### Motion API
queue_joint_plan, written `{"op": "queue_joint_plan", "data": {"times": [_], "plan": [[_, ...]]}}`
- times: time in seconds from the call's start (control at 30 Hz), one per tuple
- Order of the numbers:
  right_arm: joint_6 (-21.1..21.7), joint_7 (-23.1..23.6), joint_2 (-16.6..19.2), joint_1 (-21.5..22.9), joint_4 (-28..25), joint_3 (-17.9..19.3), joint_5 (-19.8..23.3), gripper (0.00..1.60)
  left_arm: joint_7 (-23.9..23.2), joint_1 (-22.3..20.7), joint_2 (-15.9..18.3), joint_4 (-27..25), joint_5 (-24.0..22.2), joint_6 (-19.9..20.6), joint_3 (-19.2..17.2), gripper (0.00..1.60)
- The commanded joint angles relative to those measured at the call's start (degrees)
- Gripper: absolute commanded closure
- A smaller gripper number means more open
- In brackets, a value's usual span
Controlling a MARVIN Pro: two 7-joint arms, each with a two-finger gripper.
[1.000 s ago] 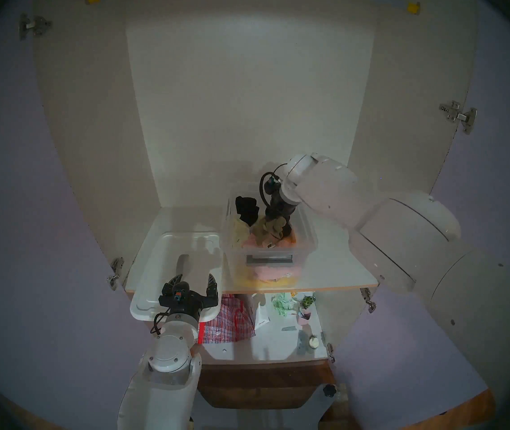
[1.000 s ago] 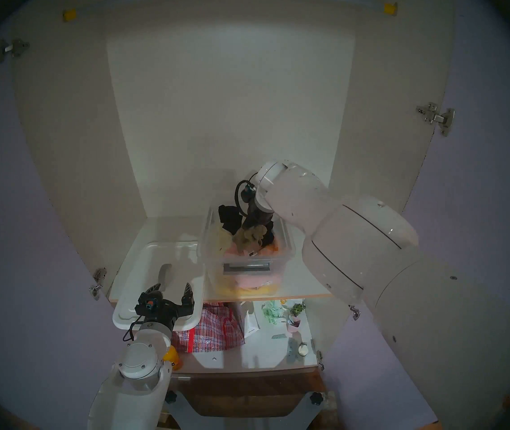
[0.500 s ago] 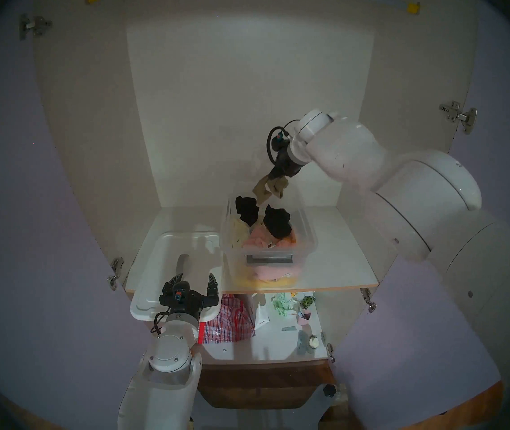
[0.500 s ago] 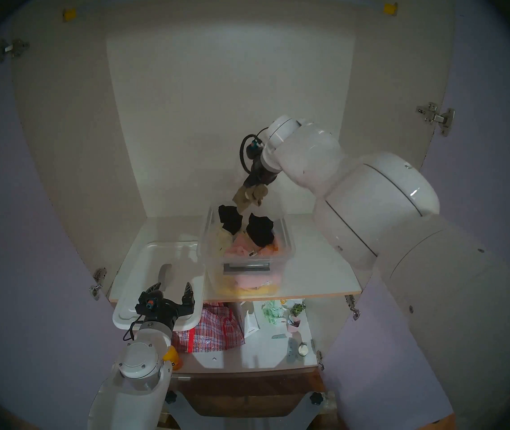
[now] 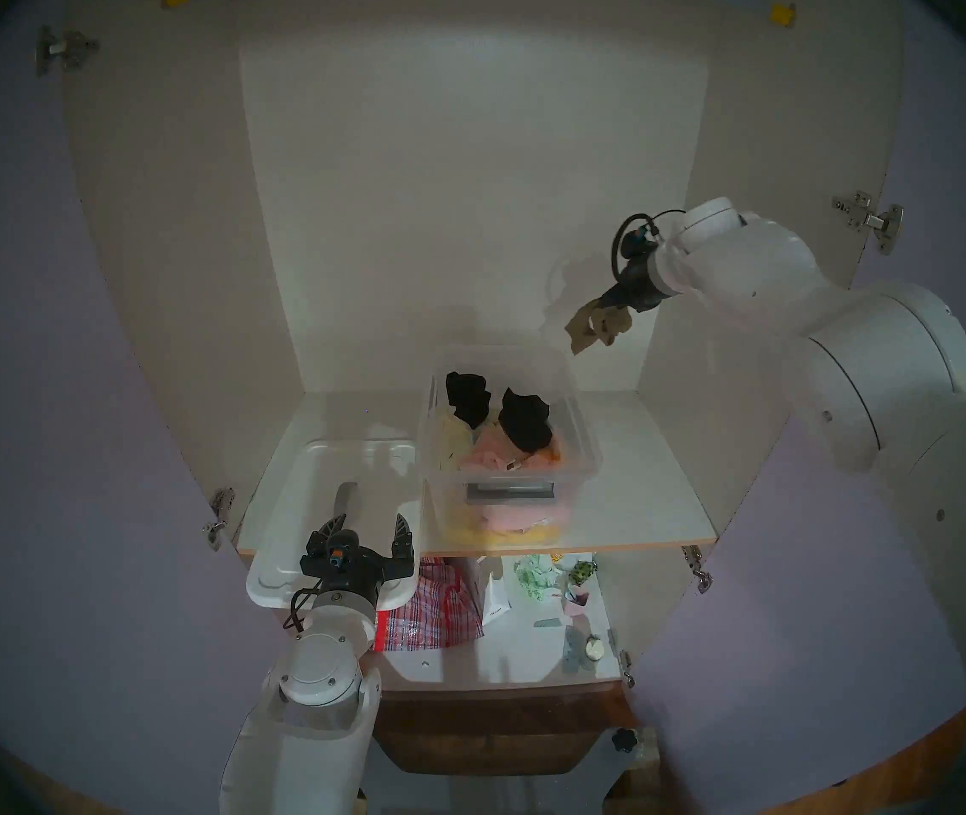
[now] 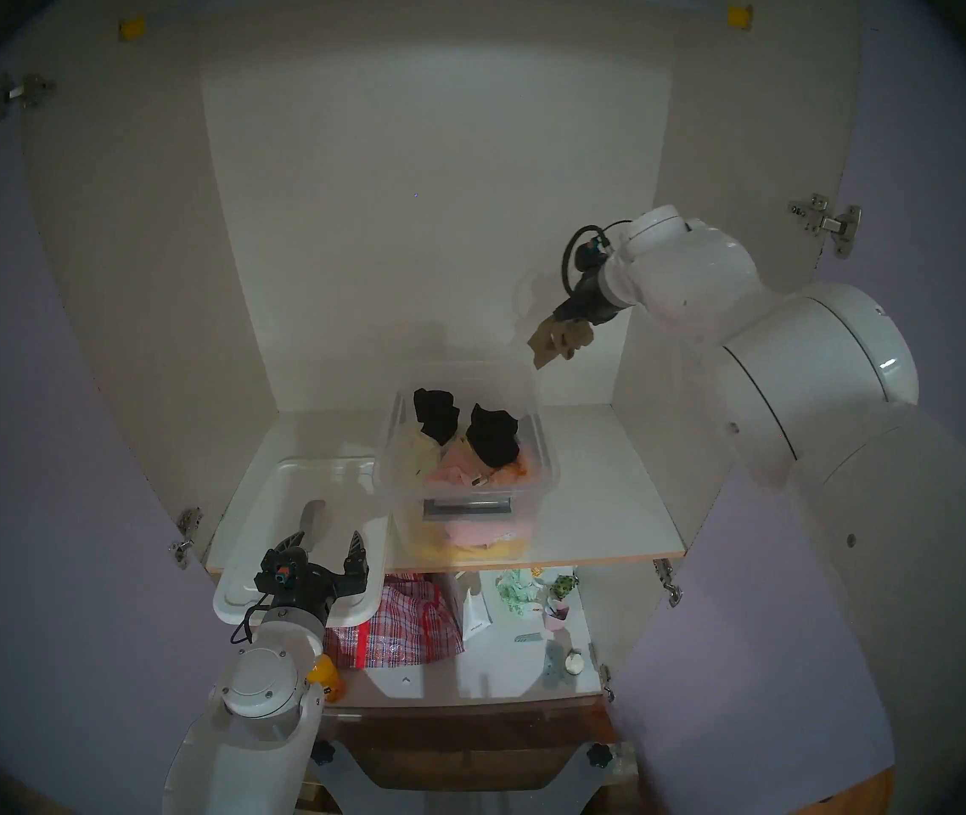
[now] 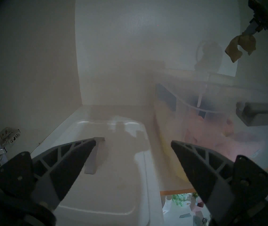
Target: Take socks out of the storage bin, place them on top of the cabinet, and put the lid back on the bin
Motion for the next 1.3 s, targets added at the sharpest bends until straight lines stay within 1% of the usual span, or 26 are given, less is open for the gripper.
{"op": "queue_joint_plan", "data": {"times": [0.0, 0.07, 0.13, 0.3, 0.43, 0.57, 0.63, 0.7, 0.73, 0.77, 0.9, 1.03, 1.07, 1.27], "plan": [[-3.41, -2.49, -0.33, -1.36, 0.24, 2.54, 1.80, 1.60, -0.58, -0.01, 0.30, -2.33, -0.24, -0.65, 0.10, 0.00], [-4.47, -2.80, 0.29, -3.04, 0.57, 3.01, 2.09, 1.60, -0.59, 0.08, 0.38, -2.45, -0.27, -0.62, 0.13, 0.00], [-5.35, -3.29, 0.84, -4.61, 0.73, 4.59, 2.22, 1.60, -0.60, 0.19, 0.47, -2.61, -0.32, -0.59, 0.16, 0.00], [-7.41, -4.14, 3.34, -9.73, 1.46, 7.01, 2.61, 1.60, -0.55, 0.30, 0.66, -2.77, -0.43, -0.52, 0.25, 0.00], [-8.14, -4.35, 5.24, -13.04, 1.70, 7.75, 2.88, 1.60, -0.48, 0.29, 0.75, -2.74, -0.48, -0.50, 0.31, 0.00], [-8.97, -5.11, 5.96, -16.66, 1.83, 8.56, 3.10, 1.60, -0.38, 0.25, 0.81, -2.66, -0.51, -0.48, 0.37, 0.00], [-9.26, -5.66, 6.22, -17.87, 1.59, 8.92, 3.27, 1.60, -0.34, 0.22, 0.82, -2.61, -0.52, -0.46, 0.39, 0.00], [-9.14, -5.20, 6.50, -18.54, 1.43, 10.01, 4.17, 1.60, -0.29, 0.19, 0.85, -2.53, -0.54, -0.45, 0.41, 0.00], [-9.49, -5.79, 6.51, -18.82, 1.27, 10.37, 4.29, 1.51, -0.28, 0.18, 0.86, -2.52, -0.55, -0.45, 0.42, 0.00], [-9.43, -5.89, 6.50, -18.91, 1.26, 10.87, 4.35, 0.00, -0.26, 0.17, 0.87, -2.51, -0.57, -0.45, 0.42, 0.00], [-9.84, -6.59, 6.50, -19.16, 1.13, 11.95, 4.70, 0.00, -0.25, 0.17, 0.93, -2.51, -0.67, -0.46, 0.46, 0.00], [-10.39, -7.26, 6.49, -19.40, 0.96, 12.64, 5.06, 0.00, -0.86, -1.04, 2.21, -1.50, 0.04, 0.96, 0.78, 0.00], [-10.49, -7.40, 6.49, -19.44, 0.93, 12.76, 5.12, 0.00, -1.48, -1.70, 2.33, -1.02, -0.76, 1.61, 0.79, 0.00], [-11.07, -8.14, 6.43, -19.64, 0.83, 13.43, 5.36, 0.00, -3.36, -6.21, 4.00, 1.83, -0.79, 4.49, 1.50, 0.00]]}}
